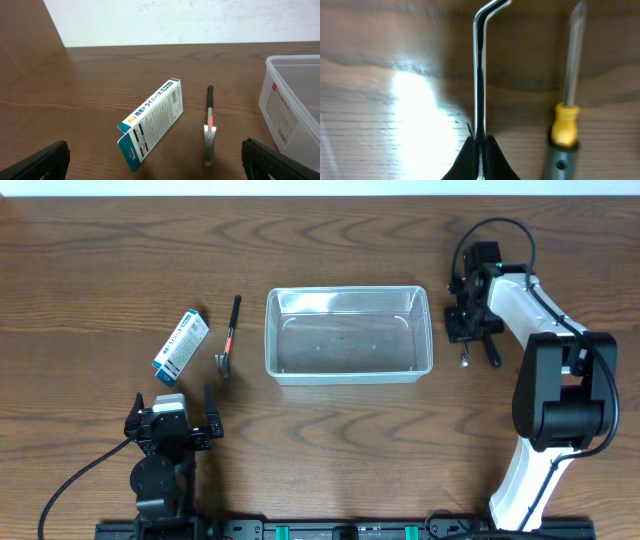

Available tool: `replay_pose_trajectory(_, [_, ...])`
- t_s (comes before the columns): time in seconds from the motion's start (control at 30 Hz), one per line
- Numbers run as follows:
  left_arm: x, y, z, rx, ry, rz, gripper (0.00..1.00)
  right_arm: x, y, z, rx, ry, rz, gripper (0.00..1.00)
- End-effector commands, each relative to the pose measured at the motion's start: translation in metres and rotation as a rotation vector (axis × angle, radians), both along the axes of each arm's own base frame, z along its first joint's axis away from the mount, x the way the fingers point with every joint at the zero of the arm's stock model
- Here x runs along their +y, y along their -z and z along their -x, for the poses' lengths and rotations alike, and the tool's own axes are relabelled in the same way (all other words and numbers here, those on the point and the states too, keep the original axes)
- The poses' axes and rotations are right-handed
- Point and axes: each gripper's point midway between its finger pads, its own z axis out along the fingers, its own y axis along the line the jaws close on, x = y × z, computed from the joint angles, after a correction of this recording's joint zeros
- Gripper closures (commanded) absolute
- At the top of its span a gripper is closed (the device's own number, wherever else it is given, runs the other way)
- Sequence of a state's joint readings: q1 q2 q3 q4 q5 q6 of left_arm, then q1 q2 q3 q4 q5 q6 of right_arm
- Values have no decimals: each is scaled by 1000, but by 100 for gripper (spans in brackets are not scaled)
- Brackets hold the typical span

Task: Pack container
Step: 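Lower the right gripper and close it on the silver wrench, then carry the wrench into the clear container and open the right gripper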

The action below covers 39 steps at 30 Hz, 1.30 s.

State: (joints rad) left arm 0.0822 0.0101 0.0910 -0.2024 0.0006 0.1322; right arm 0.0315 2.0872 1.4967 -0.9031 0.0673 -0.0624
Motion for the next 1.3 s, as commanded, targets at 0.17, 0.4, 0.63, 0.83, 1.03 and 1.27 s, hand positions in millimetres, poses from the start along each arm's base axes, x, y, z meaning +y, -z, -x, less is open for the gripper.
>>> replay_pose_trajectory(0.17, [-2,14,0,31,9,-6,2,24,-151,-51,-344,-72,-10,99])
replay_pose_trajectory(0.4, [-2,14,0,31,9,-6,2,81,-239,-36,-505,-368,-96,99])
replay_pose_trajectory(0.63, [-2,14,0,31,9,-6,2,161,-257,18,-497,-886,-220,99])
replay_pose_trajectory(0.83, [-2,14,0,31,9,-6,2,205,-235,44,-445,-1256,-177,99])
replay_pose_trajectory(1.03, [-2,14,0,31,9,-6,2,230,-207,51,-370,-1417,-119,99])
replay_pose_trajectory(1.27, [-2,14,0,31,9,-6,2,237,-149,50,-190,-1447,-111,99])
